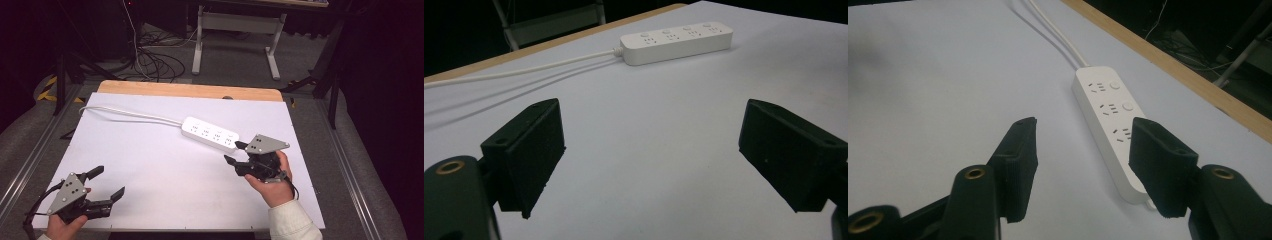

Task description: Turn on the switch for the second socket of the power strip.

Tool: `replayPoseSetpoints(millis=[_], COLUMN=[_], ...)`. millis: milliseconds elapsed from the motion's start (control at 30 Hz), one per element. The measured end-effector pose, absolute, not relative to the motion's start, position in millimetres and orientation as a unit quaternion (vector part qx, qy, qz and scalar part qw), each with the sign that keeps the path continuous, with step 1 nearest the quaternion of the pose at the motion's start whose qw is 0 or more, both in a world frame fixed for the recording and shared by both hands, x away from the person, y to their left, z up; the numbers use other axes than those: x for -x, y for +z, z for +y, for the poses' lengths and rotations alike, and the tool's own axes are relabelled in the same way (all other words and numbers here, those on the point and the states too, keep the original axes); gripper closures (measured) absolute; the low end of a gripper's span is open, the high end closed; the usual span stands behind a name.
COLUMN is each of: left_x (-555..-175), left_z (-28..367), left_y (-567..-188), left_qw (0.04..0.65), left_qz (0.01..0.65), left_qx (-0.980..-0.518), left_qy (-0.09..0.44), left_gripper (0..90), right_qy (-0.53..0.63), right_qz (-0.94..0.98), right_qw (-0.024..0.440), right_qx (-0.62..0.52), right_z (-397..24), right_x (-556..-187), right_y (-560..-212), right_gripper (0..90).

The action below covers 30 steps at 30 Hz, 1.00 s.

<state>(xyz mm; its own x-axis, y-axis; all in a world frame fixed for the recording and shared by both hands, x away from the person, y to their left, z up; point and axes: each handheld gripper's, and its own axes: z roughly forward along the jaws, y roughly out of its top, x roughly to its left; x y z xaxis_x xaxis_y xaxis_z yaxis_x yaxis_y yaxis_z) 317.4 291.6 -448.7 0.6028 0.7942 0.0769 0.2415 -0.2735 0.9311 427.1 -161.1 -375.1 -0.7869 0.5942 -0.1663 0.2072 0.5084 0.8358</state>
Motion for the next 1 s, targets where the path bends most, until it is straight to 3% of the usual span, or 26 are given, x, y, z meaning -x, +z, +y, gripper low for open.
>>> replayPoseSetpoints(millis=[233, 333, 433, 633, 1000], left_x=[-316, -315, -316, -316, -316], left_z=[293, 292, 293, 293, 294], left_y=[-449, -449, -449, -449, -448], left_qw=[0.494, 0.494, 0.495, 0.497, 0.498], left_qz=[0.35, 0.351, 0.351, 0.351, 0.351], left_qx=[-0.745, -0.744, -0.743, -0.743, -0.743], left_qy=[0.281, 0.281, 0.281, 0.28, 0.278], left_gripper=[11.7, 11.7, 11.7, 11.7, 11.7], right_qy=[0.433, 0.43, 0.429, 0.429, 0.426], right_qz=[0.84, 0.842, 0.843, 0.843, 0.841], right_qw=[0.222, 0.216, 0.217, 0.214, 0.21], right_qx=[-0.242, -0.243, -0.243, -0.242, -0.26], right_z=[-155, -152, -149, -140, -123], right_x=[-437, -445, -453, -472, -506], right_y=[-371, -369, -368, -368, -379], right_gripper=[48.8, 58.0, 73.1, 90.0, 90.0])
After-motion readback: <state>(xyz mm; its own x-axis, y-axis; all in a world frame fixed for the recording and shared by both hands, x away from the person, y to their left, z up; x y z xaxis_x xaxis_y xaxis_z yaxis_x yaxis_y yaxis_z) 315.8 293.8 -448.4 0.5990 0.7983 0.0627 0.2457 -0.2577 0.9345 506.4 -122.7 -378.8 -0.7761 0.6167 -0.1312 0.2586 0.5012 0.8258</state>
